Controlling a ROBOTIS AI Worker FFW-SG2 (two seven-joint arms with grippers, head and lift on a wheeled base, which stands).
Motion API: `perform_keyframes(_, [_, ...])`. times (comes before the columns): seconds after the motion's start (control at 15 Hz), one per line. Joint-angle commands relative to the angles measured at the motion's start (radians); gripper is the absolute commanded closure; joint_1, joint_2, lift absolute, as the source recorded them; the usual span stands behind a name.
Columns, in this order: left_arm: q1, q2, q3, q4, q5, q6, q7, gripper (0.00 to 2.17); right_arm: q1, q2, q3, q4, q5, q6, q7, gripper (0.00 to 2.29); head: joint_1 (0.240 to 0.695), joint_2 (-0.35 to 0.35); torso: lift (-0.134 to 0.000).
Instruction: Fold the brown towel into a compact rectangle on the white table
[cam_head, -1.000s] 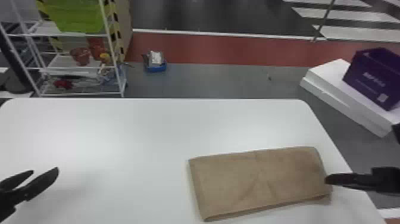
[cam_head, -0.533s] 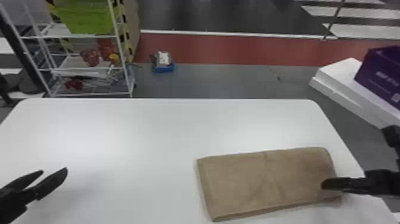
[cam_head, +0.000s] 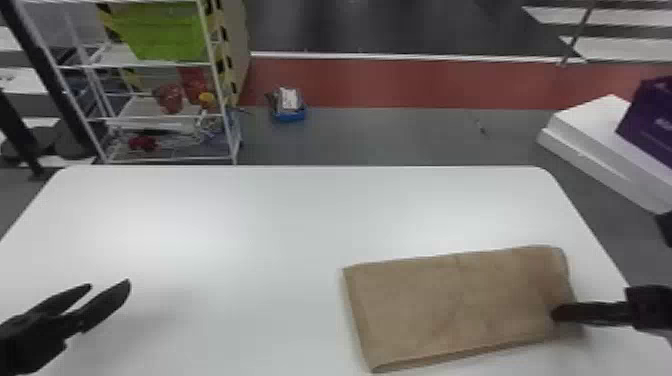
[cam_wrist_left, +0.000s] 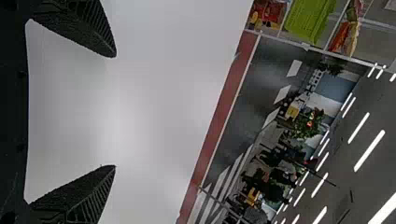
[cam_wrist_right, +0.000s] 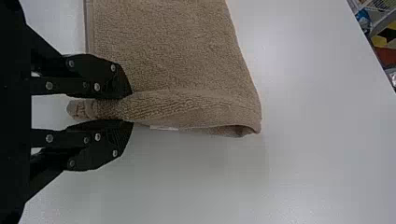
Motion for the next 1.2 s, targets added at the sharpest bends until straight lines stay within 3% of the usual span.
perform_keyframes(0.0, [0.0,-0.003,0.0,-0.002,0.0,0.0,0.0,0.02,0.001,0.005,-0.05,-0.006,-0.041,0.014,0.01,1.05,0.695,-0.023,-0.124])
perform_keyframes(0.33, [0.0,-0.003,0.002,-0.005,0.0,0.0,-0.002,0.02,0.015,0.009,-0.087,-0.15,-0.082,0.014,0.079,1.05,0.695,-0.012,-0.124])
perform_keyframes(0.53, [0.002,-0.003,0.005,-0.011,0.002,0.0,-0.005,0.02,0.025,0.023,-0.032,-0.267,-0.079,0.014,0.104,1.05,0.695,0.014,-0.124])
perform_keyframes(0.73, [0.005,-0.003,0.011,-0.014,0.003,0.003,-0.006,0.02,0.061,0.028,0.085,-0.377,-0.051,0.014,0.108,1.05,0.695,0.08,-0.124])
perform_keyframes(1.13, [0.011,-0.003,0.02,-0.02,0.006,0.006,-0.009,0.02,0.041,0.082,0.318,-0.489,0.036,0.014,0.108,1.05,0.695,0.23,-0.124])
